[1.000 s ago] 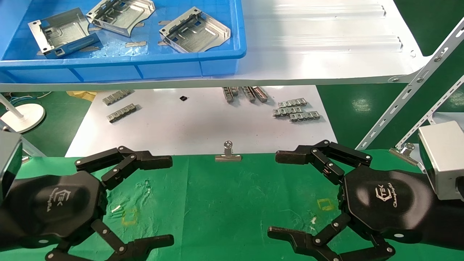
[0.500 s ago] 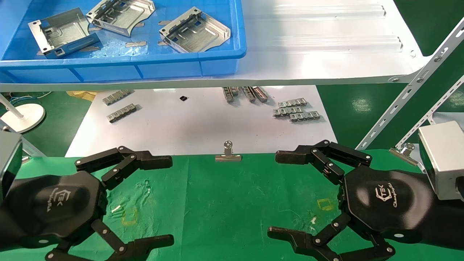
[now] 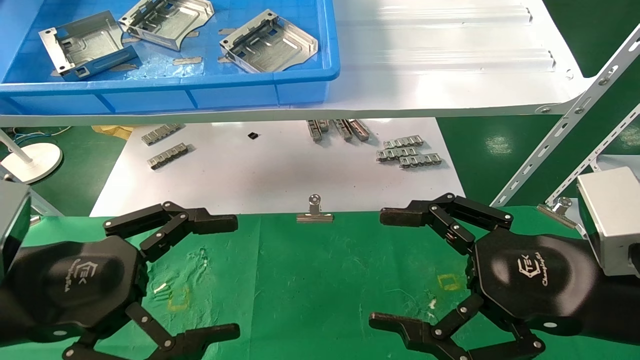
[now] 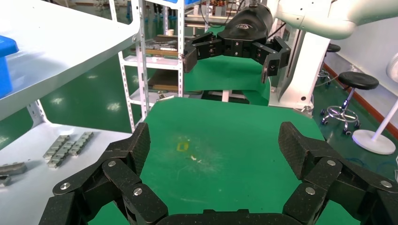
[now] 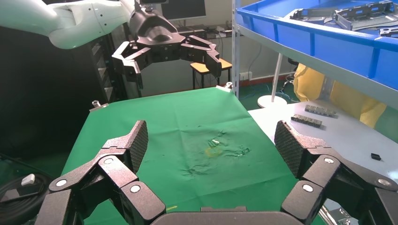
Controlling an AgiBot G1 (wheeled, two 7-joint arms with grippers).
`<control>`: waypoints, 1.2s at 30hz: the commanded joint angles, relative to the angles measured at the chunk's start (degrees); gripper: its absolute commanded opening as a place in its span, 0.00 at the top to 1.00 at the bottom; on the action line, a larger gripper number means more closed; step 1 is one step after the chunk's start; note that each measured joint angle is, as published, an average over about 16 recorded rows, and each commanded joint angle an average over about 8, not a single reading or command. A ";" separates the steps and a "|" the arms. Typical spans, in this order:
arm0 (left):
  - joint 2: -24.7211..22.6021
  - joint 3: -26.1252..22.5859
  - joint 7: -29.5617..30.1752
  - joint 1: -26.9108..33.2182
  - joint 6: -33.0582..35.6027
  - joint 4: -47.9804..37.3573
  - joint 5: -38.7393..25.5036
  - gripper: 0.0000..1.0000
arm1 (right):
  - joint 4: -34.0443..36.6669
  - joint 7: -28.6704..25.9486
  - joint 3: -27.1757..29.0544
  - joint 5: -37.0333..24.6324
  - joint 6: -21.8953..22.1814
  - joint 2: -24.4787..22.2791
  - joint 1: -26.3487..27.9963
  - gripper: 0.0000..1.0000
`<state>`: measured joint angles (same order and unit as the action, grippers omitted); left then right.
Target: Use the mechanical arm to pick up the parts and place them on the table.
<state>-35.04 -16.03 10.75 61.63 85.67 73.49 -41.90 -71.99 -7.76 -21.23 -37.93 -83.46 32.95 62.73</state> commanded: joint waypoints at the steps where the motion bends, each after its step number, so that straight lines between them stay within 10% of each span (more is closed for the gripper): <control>1: 0.00 0.00 0.00 0.00 0.00 0.00 0.00 0.00 | 0.00 0.00 0.00 0.00 0.00 0.00 0.00 0.00; 17: 0.00 0.00 0.00 0.00 0.00 0.00 0.00 0.00 | 0.00 0.00 0.00 0.00 0.00 0.00 0.00 0.00; 25: 0.00 0.00 0.00 0.00 0.00 0.00 0.00 0.00 | 0.00 0.00 0.00 0.00 0.00 0.00 0.00 1.00; 36: 0.00 0.00 0.00 0.00 0.00 0.00 0.00 0.00 | 0.00 0.00 0.00 0.00 0.00 0.00 0.00 1.00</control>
<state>-35.04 -16.03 10.75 61.63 85.67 73.49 -41.90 -71.99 -7.76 -21.23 -37.93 -83.46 32.95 62.73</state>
